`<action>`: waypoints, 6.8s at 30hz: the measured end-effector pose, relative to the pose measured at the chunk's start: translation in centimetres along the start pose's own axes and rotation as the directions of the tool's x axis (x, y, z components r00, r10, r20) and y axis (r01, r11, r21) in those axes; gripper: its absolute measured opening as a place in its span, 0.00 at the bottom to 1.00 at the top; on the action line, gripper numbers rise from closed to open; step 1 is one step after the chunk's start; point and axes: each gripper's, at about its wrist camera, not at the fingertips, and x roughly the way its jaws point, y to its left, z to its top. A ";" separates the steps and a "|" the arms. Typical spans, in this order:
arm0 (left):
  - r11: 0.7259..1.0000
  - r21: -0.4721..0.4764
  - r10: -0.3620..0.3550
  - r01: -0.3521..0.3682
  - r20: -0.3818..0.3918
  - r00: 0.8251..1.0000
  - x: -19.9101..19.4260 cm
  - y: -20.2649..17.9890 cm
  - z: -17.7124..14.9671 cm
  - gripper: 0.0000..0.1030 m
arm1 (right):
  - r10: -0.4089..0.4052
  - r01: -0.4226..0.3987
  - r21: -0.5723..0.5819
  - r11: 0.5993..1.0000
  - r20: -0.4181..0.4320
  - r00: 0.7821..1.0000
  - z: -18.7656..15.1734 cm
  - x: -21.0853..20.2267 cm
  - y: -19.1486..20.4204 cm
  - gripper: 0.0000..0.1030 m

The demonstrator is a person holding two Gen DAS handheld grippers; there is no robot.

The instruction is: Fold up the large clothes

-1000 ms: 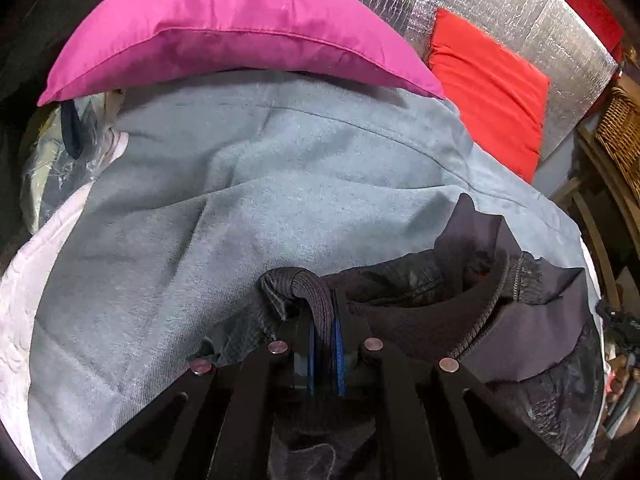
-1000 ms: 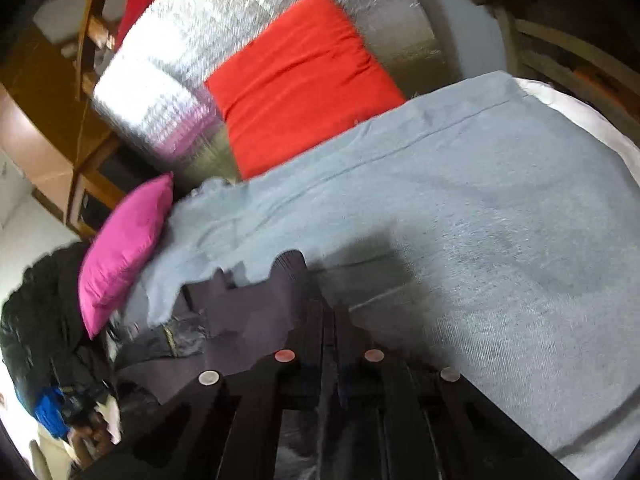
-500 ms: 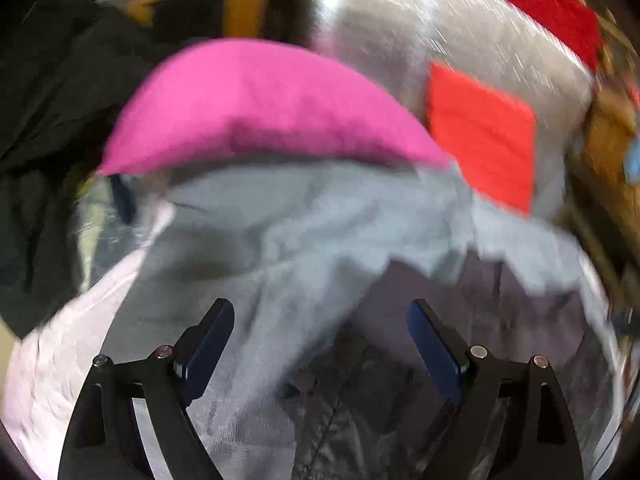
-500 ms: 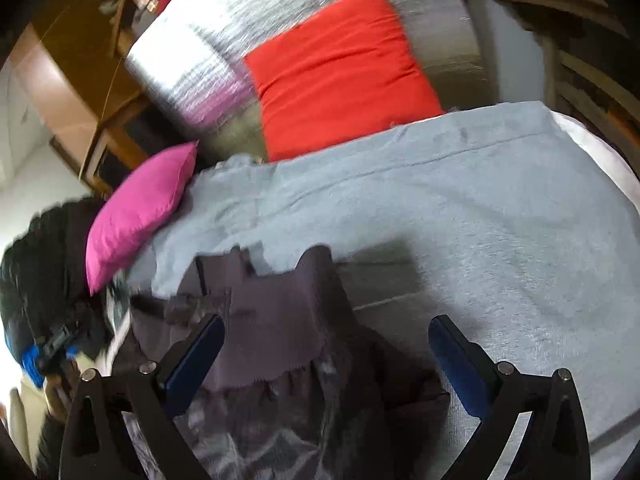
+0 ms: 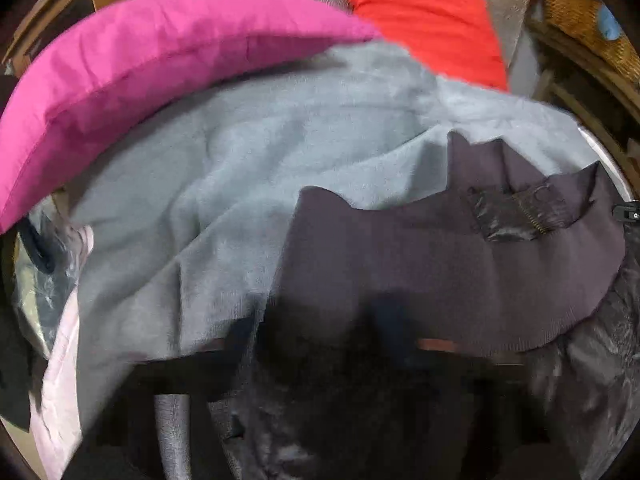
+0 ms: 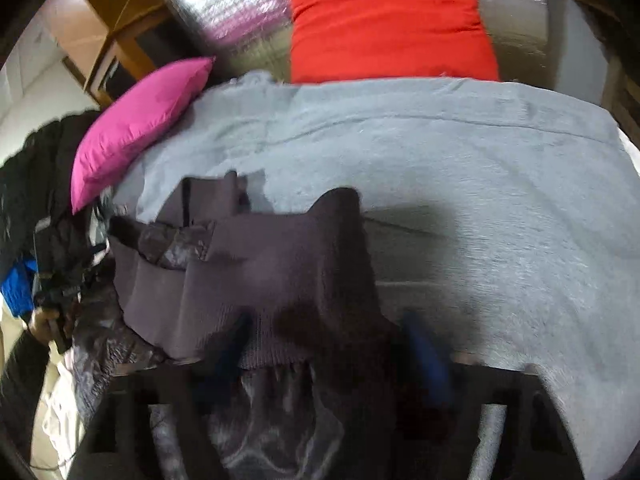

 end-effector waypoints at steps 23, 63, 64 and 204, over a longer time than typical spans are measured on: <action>0.972 -0.224 -0.068 0.064 -0.010 0.998 3.1 4.3 -0.4 0.16 | 0.083 -0.080 0.202 0.976 -0.006 0.997 0.6 0.1 -6.2 0.18; 0.969 -0.187 0.191 -0.159 0.169 0.967 -7.2 3.7 -2.0 0.58 | -0.119 0.084 0.197 0.977 0.173 0.978 0.2 -7.8 -3.7 0.95; 0.973 -0.189 0.163 -0.130 0.171 0.972 -8.4 4.1 -3.3 0.61 | -0.091 0.056 0.198 0.979 0.172 0.981 -0.5 -9.0 -3.2 0.95; 0.966 -0.189 0.199 -0.174 0.119 0.973 -9.7 -9.3 -16.4 0.78 | -0.238 0.236 0.065 0.969 0.026 0.971 -11.0 -3.5 9.1 0.93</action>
